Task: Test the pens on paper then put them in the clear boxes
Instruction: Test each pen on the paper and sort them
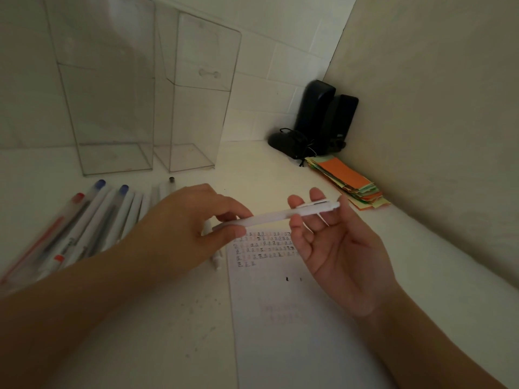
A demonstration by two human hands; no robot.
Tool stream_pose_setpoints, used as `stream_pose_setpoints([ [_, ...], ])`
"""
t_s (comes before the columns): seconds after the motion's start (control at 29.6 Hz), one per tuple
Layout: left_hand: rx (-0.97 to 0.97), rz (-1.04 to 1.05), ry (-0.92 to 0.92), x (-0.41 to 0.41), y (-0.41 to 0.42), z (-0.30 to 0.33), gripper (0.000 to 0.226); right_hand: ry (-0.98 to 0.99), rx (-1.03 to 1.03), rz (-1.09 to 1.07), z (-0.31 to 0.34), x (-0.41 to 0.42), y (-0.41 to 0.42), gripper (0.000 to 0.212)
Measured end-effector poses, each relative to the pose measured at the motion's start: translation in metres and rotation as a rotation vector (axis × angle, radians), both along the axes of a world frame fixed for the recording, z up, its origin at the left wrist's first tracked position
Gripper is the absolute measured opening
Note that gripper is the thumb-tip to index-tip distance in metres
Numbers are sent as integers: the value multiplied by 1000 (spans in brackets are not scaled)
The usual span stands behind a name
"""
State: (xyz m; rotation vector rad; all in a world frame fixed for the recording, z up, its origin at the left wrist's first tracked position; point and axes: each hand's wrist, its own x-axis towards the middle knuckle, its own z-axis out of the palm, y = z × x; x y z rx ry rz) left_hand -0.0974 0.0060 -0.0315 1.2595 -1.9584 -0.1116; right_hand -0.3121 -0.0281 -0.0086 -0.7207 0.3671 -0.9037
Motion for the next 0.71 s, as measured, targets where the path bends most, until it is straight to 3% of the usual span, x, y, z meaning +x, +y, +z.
stream_pose_setpoints([
  [0.27,-14,10,10,-4,4,3,26,40,-33,-110,-3,10,1,41],
  [0.37,-36,-30,29,-13,7,9,25,136,-232,-13,-7,14,4,46],
  [0.51,-25,-112,-18,-19,9,7,26,431,-475,-20,-14,18,11,27],
  [0.57,101,-70,-16,-18,10,8,28,520,-445,-127,-13,19,9,31],
  [0.64,258,-28,-11,-16,10,8,42,537,-287,-253,-12,15,1,45],
  [0.71,381,22,-106,-11,6,4,57,565,-215,-344,-11,12,-3,46],
])
